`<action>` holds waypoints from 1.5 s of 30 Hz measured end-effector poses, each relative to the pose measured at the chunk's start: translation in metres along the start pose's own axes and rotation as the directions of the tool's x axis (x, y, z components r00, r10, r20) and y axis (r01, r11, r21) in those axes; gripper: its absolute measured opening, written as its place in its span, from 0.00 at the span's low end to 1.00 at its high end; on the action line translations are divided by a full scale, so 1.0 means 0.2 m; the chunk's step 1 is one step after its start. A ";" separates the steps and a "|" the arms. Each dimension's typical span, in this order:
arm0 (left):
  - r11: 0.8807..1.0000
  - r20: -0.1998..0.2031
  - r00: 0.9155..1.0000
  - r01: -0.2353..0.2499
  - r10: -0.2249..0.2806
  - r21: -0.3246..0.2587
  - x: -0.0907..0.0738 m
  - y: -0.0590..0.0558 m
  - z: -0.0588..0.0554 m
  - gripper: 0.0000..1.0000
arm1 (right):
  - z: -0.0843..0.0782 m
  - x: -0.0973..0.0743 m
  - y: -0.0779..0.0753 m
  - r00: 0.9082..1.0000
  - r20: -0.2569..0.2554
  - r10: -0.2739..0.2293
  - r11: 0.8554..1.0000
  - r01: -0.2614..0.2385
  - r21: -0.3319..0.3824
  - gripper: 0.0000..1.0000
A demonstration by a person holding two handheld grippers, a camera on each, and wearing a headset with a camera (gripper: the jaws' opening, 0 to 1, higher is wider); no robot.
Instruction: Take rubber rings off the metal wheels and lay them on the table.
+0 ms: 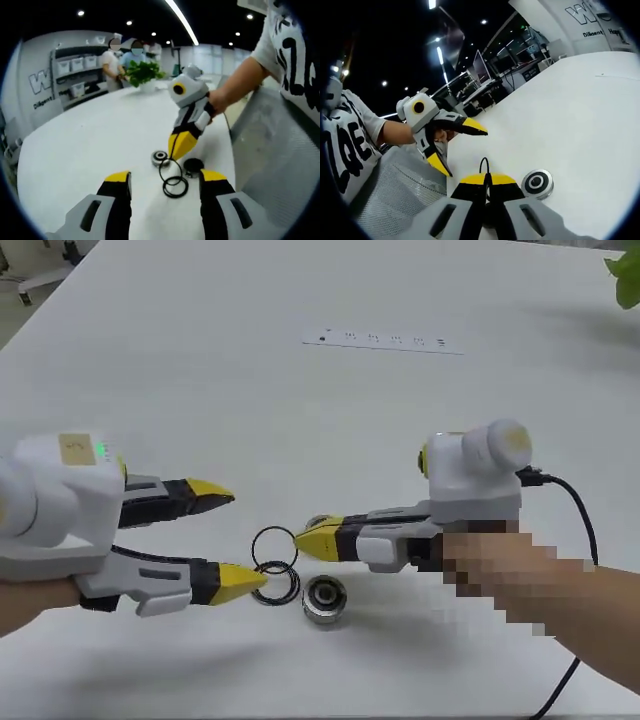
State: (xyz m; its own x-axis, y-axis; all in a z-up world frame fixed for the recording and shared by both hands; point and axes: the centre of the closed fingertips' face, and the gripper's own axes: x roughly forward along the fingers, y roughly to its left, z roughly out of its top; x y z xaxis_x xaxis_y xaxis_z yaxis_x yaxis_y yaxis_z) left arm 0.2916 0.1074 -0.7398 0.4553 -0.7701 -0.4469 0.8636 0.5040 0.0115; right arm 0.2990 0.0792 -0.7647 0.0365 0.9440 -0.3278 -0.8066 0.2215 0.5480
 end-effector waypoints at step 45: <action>0.998 -0.015 1.000 0.002 -0.003 -0.059 -0.03 -0.01 -0.03 0.61 | 0.00 -0.15 0.00 0.992 -0.010 -0.123 0.966 0.118 -0.229 0.35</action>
State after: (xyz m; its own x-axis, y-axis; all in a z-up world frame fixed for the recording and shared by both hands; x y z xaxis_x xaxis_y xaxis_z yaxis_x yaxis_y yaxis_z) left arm 0.2854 0.1132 -0.7421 0.4497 -0.7656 -0.4601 0.8502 0.5248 -0.0422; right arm 0.2973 0.0501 -0.7552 0.1297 0.9070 -0.4007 -0.9101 0.2693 0.3149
